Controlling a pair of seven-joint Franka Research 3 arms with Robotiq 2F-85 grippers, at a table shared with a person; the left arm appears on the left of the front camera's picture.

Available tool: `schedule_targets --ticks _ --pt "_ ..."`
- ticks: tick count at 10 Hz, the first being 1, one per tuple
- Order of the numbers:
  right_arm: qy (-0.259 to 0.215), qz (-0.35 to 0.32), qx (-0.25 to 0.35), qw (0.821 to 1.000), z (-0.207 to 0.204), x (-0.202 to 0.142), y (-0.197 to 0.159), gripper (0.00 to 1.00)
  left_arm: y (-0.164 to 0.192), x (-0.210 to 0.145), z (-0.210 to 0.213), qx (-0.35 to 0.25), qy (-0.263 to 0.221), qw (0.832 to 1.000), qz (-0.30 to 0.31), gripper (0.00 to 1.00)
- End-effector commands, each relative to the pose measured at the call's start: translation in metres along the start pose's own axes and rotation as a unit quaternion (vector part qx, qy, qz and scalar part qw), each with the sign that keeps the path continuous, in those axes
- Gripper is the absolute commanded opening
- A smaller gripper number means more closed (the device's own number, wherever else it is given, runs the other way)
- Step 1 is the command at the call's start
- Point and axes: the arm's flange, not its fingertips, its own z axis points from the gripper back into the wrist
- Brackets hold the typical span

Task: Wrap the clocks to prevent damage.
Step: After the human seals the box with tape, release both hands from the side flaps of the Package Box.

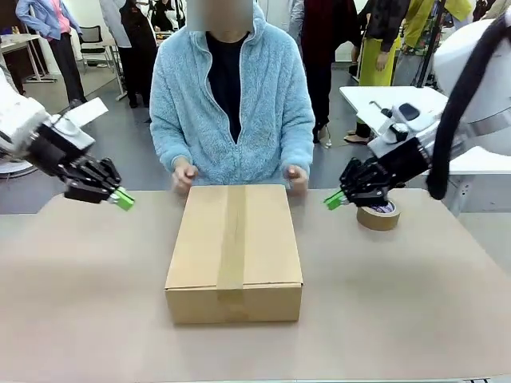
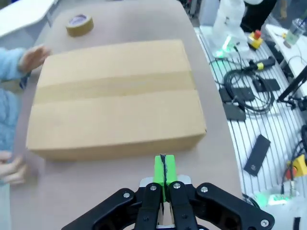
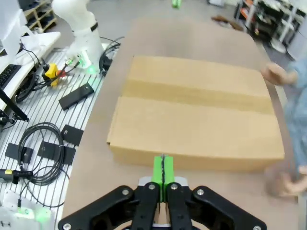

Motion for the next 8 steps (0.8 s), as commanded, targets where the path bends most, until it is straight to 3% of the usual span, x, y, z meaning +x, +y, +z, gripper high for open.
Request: schedule_targets --ticks 1,4,5,8 --pt "0.050 -0.035 -0.033 0.998 0.015 0.016 0.028 0.01 -0.028 0.006 0.030 0.030 0.037 0.999 0.022 0.00" --pt "0.075 -0.063 -0.071 0.993 0.022 0.020 0.037 0.01 -0.037 -0.003 0.044 0.088 0.066 0.993 0.046 0.00" --pt "0.057 -0.037 -0.054 0.996 0.032 0.023 0.031 0.01 -0.033 0.008 0.050 0.052 0.045 0.997 0.023 0.00" --pt "0.057 -0.037 -0.054 0.996 0.032 0.023 0.031 0.01 -0.033 0.008 0.050 0.052 0.045 0.997 0.023 0.00"
